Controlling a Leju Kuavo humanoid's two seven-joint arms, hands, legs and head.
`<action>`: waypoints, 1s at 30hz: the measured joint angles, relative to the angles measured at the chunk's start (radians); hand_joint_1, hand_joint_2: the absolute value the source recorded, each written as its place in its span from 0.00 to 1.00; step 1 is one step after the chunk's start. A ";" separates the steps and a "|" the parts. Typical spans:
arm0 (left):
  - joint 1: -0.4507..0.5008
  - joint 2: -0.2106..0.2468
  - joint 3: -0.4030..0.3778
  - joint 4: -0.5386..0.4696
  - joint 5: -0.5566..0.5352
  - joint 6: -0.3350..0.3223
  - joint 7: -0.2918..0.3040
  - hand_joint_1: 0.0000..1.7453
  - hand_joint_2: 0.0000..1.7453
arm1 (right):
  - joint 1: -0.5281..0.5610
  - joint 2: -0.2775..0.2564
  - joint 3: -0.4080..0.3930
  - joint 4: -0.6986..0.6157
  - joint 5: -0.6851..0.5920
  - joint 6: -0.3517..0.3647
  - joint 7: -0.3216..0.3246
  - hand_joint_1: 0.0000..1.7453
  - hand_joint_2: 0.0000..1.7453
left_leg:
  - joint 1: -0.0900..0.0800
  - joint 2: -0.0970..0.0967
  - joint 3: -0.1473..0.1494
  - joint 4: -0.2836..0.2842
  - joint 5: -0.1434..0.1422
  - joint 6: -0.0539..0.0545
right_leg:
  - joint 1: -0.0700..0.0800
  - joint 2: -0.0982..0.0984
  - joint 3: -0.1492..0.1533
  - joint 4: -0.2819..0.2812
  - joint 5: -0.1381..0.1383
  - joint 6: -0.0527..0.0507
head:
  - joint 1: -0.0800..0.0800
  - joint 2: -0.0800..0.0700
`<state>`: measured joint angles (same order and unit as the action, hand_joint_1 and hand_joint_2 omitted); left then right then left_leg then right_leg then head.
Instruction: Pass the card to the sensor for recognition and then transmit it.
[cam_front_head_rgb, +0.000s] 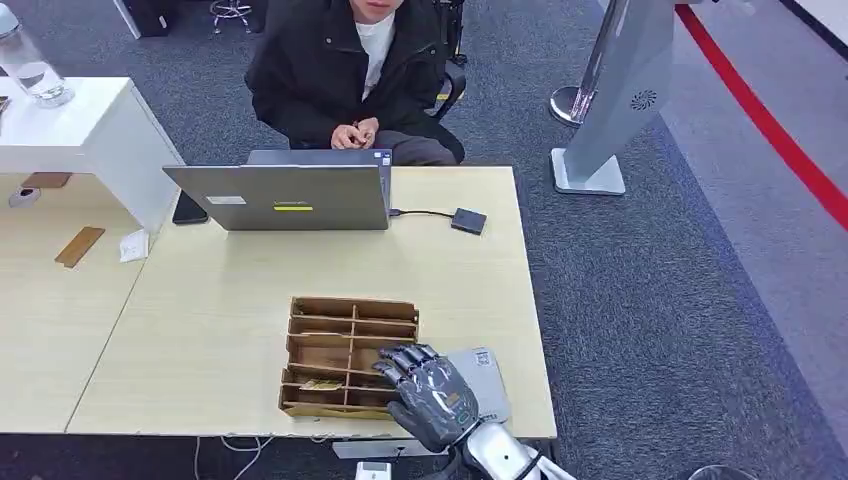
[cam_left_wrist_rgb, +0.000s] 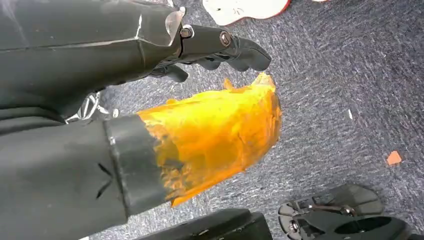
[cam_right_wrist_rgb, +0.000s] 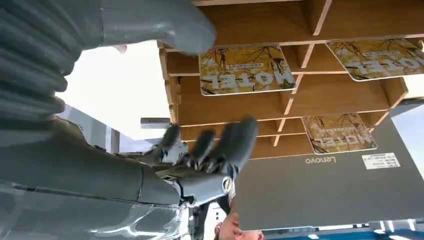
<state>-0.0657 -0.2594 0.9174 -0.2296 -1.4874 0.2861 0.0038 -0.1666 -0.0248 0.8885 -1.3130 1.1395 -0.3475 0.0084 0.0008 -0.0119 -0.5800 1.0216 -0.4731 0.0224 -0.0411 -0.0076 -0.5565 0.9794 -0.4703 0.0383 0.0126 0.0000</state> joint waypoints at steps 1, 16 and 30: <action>0.000 0.000 0.000 0.000 0.000 0.000 0.000 0.00 0.00 | 0.000 0.000 0.000 0.000 0.000 0.000 0.000 0.62 1.00 | 0.000 0.000 0.000 0.000 0.000 0.000 | 0.000 0.000 0.000 0.000 0.000 0.000 | 0.000 0.000; 0.000 -0.001 0.000 0.000 -0.005 0.000 -0.003 0.00 0.00 | 0.005 0.000 -0.006 -0.003 0.003 0.006 0.000 0.68 1.00 | 0.000 0.000 0.000 0.000 0.000 0.000 | 0.000 0.000 0.000 0.000 0.000 0.000 | 0.000 0.000; 0.000 -0.005 0.000 0.000 -0.008 -0.001 -0.005 0.00 0.00 | 0.008 0.000 -0.008 -0.003 0.004 0.021 0.000 0.62 1.00 | 0.000 0.000 0.000 0.000 0.000 0.000 | 0.000 0.000 0.000 0.000 0.000 0.000 | 0.000 0.000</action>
<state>-0.0657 -0.2647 0.9178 -0.2296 -1.4958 0.2853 -0.0015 -0.1590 -0.0248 0.8808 -1.3157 1.1433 -0.3262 0.0080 0.0008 -0.0119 -0.5798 1.0216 -0.4731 0.0223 -0.0411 -0.0076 -0.5563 0.9794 -0.4703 0.0383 0.0126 0.0000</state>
